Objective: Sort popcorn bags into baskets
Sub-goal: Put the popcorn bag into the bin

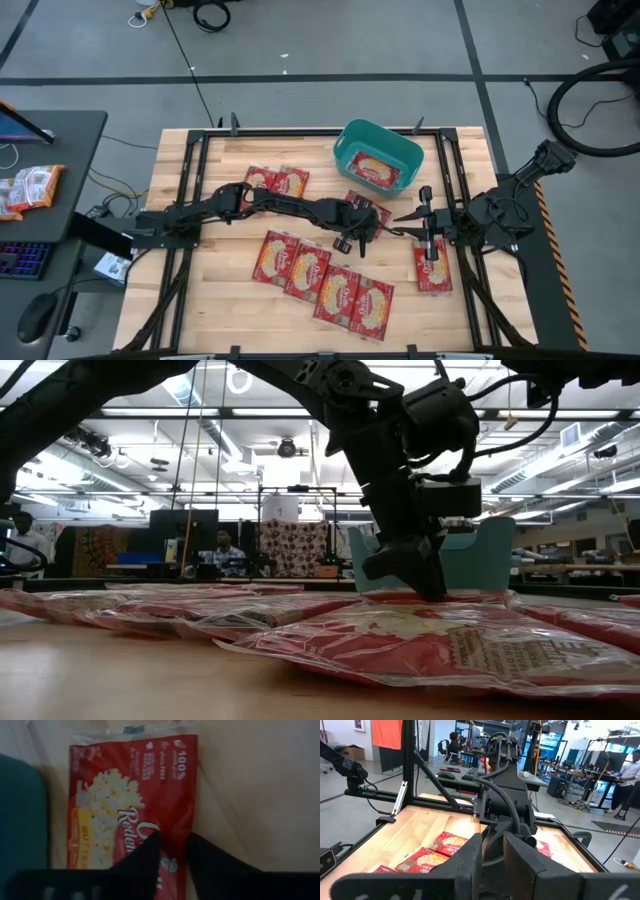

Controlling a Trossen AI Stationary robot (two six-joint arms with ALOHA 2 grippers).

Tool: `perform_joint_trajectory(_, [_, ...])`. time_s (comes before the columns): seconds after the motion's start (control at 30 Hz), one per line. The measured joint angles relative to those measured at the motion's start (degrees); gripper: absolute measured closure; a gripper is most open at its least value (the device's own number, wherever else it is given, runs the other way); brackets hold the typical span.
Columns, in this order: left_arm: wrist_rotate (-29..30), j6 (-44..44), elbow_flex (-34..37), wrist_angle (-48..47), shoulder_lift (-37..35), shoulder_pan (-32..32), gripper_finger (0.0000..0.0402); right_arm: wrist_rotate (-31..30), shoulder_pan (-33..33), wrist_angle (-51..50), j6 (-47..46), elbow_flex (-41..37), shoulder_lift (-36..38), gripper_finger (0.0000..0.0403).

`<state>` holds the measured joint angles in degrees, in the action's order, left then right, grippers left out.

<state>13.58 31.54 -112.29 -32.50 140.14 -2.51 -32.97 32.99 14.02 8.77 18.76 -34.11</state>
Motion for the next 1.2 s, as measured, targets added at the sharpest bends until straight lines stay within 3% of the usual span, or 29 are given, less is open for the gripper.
perform_joint_trajectory(0.13, [-1.98,-2.42,0.07,-1.23,-0.62,0.05,0.039,0.0,0.0,-0.02,-0.02,0.0,0.0,0.0317])
perform_joint_trajectory(0.6, [-2.77,-4.6,0.44,-8.3,-10.78,1.43,0.0399,0.22,0.0,0.07,-0.02,0.11,0.04,0.0317])
perform_joint_trajectory(1.2, [2.03,2.04,0.2,-3.65,-19.2,5.65,0.0401,0.17,0.0,0.32,0.24,0.0,-0.02,0.0317])
